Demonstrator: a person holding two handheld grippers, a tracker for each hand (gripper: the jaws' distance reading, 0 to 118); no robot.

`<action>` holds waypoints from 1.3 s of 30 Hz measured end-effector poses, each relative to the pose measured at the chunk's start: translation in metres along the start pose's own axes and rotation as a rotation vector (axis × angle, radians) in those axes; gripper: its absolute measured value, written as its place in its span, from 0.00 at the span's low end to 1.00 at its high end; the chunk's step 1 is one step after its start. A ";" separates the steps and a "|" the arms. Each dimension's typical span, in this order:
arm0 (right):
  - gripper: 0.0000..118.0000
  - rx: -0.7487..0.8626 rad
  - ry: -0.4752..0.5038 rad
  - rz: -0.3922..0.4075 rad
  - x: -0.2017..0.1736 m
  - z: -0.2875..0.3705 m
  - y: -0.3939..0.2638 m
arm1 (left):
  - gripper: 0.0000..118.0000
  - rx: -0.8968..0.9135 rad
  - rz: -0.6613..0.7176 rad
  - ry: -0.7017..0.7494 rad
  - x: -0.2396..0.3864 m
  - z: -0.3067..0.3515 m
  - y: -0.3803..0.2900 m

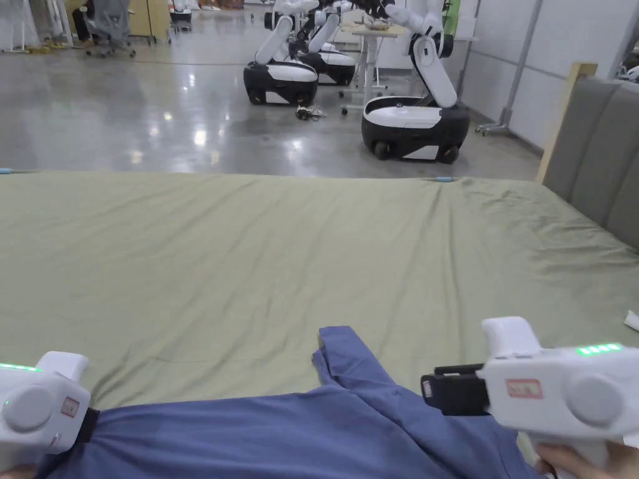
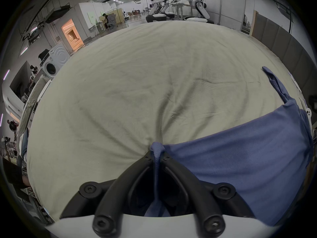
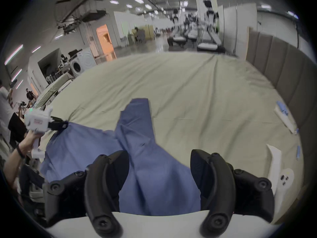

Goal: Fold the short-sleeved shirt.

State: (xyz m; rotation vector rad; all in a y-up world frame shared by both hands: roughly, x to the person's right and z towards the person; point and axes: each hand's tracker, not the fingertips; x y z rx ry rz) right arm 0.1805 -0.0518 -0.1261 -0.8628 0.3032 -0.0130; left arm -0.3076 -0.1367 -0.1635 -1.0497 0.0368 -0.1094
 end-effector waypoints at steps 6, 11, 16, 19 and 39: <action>0.84 -0.118 0.069 -0.082 -0.001 -0.078 0.034 | 0.02 -0.001 0.008 -0.002 -0.002 0.000 -0.001; 0.77 -0.214 0.005 -0.017 -0.013 -0.119 0.028 | 0.03 0.013 0.026 -0.020 -0.005 0.001 -0.004; 0.32 -0.182 -0.051 0.065 -0.026 -0.113 0.028 | 0.03 0.017 0.027 -0.028 -0.004 -0.001 -0.004; 0.04 -0.158 -0.103 0.135 -0.029 -0.106 0.029 | 0.02 0.028 0.018 -0.019 0.001 0.001 -0.007; 0.02 0.445 -0.077 -0.014 -0.015 0.122 0.079 | 0.01 0.677 0.247 -0.250 -0.081 0.278 0.017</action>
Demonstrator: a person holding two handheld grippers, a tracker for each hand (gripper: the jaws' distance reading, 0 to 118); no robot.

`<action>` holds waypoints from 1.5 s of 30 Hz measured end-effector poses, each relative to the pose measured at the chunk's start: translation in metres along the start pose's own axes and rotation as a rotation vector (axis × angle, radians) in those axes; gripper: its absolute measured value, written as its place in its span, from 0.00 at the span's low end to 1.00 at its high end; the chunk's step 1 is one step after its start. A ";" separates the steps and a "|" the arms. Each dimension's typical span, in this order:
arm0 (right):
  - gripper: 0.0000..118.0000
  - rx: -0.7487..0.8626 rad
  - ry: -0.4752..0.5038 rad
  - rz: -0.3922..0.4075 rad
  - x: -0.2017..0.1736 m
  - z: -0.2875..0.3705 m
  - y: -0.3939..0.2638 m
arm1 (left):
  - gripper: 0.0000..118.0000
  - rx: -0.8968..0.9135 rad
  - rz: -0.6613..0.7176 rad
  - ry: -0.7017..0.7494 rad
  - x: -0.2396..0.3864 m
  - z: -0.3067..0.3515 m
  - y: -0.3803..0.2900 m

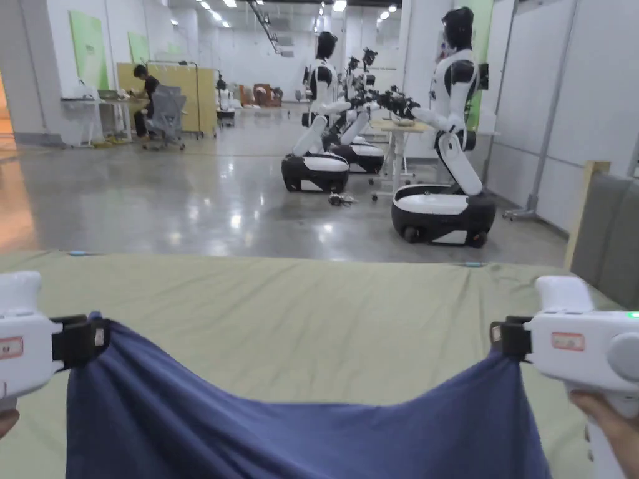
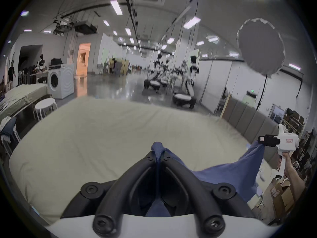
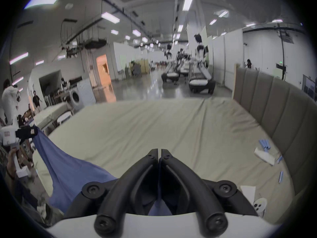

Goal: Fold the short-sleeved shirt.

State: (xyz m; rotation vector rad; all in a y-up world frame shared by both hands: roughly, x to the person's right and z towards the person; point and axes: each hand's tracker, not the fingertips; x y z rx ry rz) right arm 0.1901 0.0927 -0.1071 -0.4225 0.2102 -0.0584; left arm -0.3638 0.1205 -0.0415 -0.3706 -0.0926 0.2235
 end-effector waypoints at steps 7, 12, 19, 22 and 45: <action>0.02 0.139 -0.036 0.042 -0.008 0.062 0.075 | 0.01 0.146 -0.042 0.015 0.012 0.050 0.058; 0.02 0.233 -0.071 0.070 -0.020 0.082 0.134 | 0.01 0.235 -0.086 0.047 0.034 0.072 0.102; 0.02 0.293 -0.089 0.070 -0.038 0.086 0.197 | 0.01 0.295 -0.106 0.076 0.045 0.073 0.158; 0.02 0.306 -0.103 0.057 -0.040 0.076 0.226 | 0.01 0.316 -0.121 0.126 0.050 0.059 0.184; 0.02 0.353 -0.263 0.075 -0.058 -0.048 0.359 | 0.01 0.313 -0.146 0.256 0.036 -0.115 0.284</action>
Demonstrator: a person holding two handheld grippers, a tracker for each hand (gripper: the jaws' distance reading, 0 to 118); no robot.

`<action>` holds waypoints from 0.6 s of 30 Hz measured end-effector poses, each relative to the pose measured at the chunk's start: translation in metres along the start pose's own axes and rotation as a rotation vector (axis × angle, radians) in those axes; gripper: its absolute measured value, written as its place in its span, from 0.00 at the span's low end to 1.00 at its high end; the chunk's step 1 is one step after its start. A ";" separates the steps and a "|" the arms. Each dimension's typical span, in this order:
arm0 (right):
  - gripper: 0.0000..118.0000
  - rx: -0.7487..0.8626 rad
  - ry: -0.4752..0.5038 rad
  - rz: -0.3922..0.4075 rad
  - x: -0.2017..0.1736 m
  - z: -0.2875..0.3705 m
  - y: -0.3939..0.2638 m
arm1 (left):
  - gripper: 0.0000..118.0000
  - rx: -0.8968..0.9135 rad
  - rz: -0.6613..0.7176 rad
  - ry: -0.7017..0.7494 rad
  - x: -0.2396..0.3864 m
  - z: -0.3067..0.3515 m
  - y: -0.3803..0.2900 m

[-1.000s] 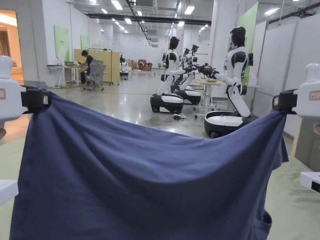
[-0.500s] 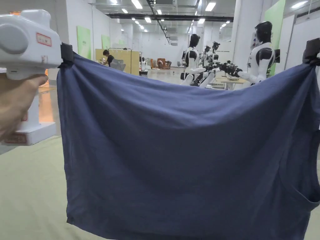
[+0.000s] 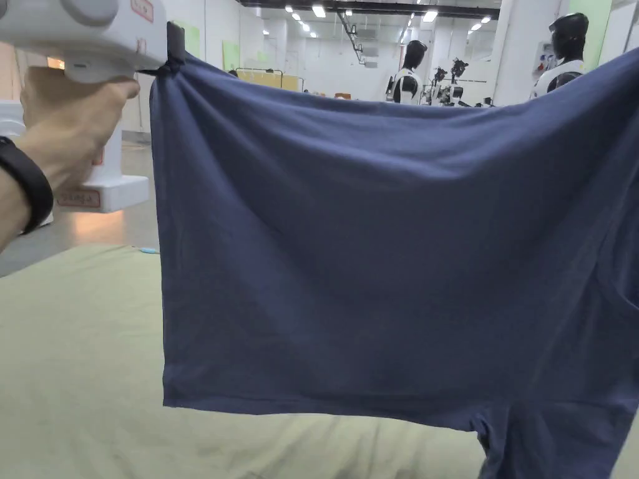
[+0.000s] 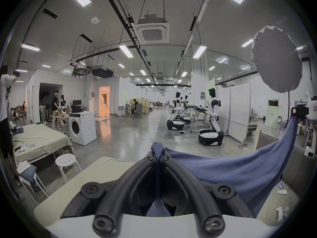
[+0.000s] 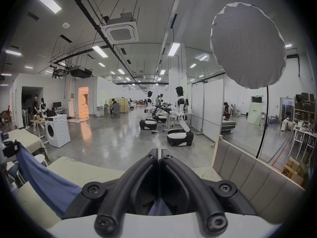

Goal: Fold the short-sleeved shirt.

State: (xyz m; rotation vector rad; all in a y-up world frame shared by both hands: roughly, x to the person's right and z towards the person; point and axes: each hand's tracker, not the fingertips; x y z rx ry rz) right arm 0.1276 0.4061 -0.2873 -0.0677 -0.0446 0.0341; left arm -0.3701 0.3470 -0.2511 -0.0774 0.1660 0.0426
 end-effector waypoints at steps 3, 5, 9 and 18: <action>0.02 0.013 0.008 -0.016 0.005 -0.020 0.010 | 0.01 0.007 -0.016 0.008 -0.002 -0.012 0.004; 0.02 0.023 -0.003 -0.010 0.005 -0.018 0.012 | 0.01 0.005 -0.030 0.018 0.000 -0.017 0.004; 0.02 0.021 0.016 -0.017 0.011 -0.021 -0.003 | 0.01 -0.009 0.027 -0.007 0.006 -0.014 -0.014; 0.02 -0.096 0.074 -0.097 0.030 0.011 -0.095 | 0.01 -0.143 0.060 -0.053 0.005 0.002 -0.109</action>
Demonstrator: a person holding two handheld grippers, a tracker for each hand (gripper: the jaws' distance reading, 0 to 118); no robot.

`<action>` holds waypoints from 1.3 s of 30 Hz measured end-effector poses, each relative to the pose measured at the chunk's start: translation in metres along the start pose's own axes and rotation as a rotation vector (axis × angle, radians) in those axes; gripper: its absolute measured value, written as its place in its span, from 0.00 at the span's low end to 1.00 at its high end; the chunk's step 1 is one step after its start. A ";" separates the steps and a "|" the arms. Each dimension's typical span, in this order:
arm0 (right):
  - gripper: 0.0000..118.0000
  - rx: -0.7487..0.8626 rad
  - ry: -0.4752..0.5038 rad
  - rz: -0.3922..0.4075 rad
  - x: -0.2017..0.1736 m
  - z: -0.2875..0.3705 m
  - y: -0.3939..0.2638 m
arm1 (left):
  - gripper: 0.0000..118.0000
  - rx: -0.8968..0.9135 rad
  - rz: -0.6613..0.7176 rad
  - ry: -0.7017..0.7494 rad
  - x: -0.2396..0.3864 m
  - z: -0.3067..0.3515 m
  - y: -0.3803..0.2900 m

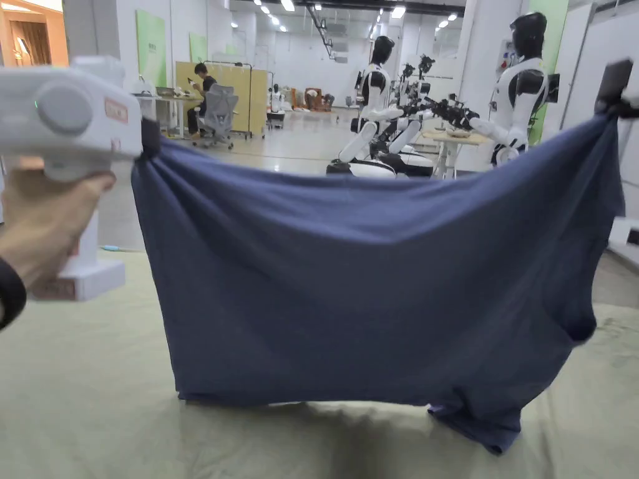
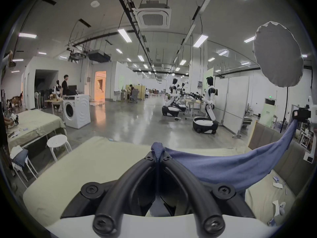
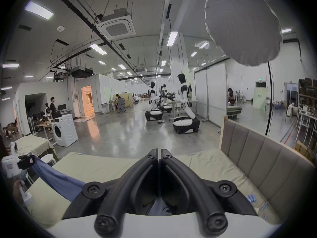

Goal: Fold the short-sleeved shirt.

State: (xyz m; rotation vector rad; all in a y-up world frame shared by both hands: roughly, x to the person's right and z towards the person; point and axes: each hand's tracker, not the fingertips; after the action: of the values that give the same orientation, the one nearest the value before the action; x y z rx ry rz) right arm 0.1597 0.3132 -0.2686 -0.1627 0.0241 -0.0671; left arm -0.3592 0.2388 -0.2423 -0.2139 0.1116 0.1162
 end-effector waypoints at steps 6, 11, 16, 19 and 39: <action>0.02 -0.088 0.025 0.063 0.017 0.046 -0.087 | 0.01 -0.087 0.056 -0.043 -0.022 0.027 -0.078; 0.02 -0.140 0.057 0.031 0.038 0.109 -0.168 | 0.01 -0.119 0.038 -0.055 -0.035 0.099 -0.154; 0.02 -0.183 0.054 -0.068 0.059 0.189 -0.264 | 0.01 -0.144 0.108 -0.096 -0.049 0.172 -0.233; 0.02 -0.222 0.042 -0.152 0.072 0.240 -0.319 | 0.01 -0.205 0.107 -0.112 -0.059 0.205 -0.278; 0.73 -0.507 -0.080 -0.182 0.103 0.341 -0.460 | 0.68 -0.323 0.137 -0.109 -0.074 0.306 -0.390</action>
State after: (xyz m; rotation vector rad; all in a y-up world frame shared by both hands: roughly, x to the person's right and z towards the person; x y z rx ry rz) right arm 0.2429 -0.0923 0.1402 -0.6741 -0.0548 -0.2366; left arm -0.3528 -0.0808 0.1434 -0.5220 -0.0022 0.2822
